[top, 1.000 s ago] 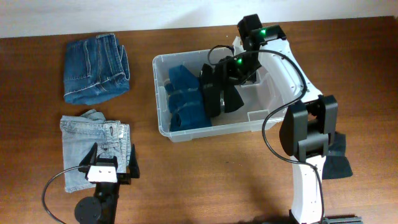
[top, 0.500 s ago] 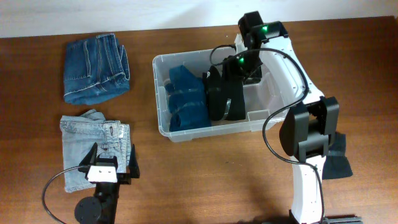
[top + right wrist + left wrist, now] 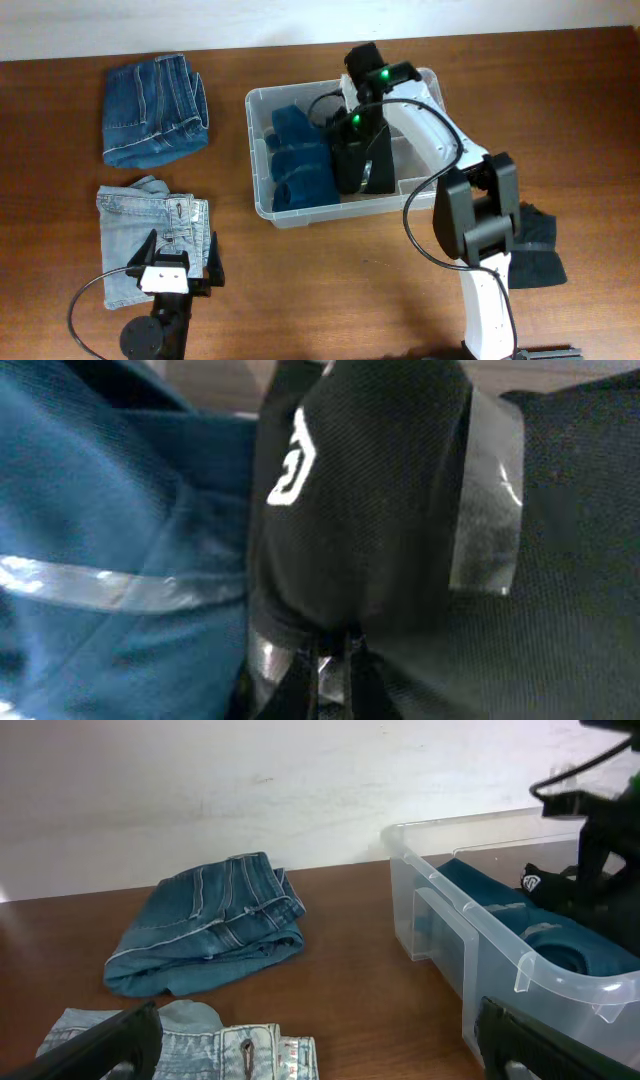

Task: Pack container
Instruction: 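Lower the black garment beside the teal one and open the right gripper, then move the right gripper to the second black folded garment and grasp it, then carry the black garment with the right gripper into the bin and lower it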

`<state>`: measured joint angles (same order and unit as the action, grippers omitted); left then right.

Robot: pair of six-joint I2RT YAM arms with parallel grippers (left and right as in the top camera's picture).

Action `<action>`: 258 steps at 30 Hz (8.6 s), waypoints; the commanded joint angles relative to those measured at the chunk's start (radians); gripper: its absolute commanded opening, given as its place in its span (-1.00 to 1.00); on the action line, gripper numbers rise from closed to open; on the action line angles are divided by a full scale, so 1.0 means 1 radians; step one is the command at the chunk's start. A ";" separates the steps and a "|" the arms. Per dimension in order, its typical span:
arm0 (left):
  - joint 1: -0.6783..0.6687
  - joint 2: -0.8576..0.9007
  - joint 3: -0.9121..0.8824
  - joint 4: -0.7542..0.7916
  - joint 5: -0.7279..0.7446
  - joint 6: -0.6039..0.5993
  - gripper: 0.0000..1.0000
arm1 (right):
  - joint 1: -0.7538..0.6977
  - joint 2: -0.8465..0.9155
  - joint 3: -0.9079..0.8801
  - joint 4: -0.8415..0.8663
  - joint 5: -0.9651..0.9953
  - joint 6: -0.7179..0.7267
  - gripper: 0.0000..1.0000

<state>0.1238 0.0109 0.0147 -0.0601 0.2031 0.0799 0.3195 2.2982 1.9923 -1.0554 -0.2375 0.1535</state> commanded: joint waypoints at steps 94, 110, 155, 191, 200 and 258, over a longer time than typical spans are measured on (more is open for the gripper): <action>0.003 -0.005 -0.005 -0.001 0.011 0.012 0.99 | -0.844 -0.381 -0.515 0.324 0.035 0.267 0.10; 0.003 -0.005 -0.005 -0.001 0.011 0.012 0.99 | -0.960 -0.377 -0.675 0.431 -0.204 0.042 0.98; 0.003 -0.005 -0.005 -0.001 0.011 0.012 0.99 | -0.898 -0.249 -0.687 0.619 -0.107 0.208 -0.78; 0.003 -0.005 -0.006 -0.001 0.011 0.012 0.99 | -0.180 -0.473 -0.188 0.013 0.269 -0.229 -0.92; 0.003 -0.005 -0.006 -0.001 0.011 0.012 0.99 | -0.138 -0.345 -0.188 -0.013 0.446 -0.198 -0.92; 0.003 -0.005 -0.006 -0.001 0.011 0.012 0.99 | -0.063 -0.306 -0.223 -0.029 0.373 -0.063 -0.35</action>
<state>0.1238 0.0109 0.0147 -0.0601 0.2031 0.0799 0.2375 1.9781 1.7767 -1.0851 0.1120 0.0826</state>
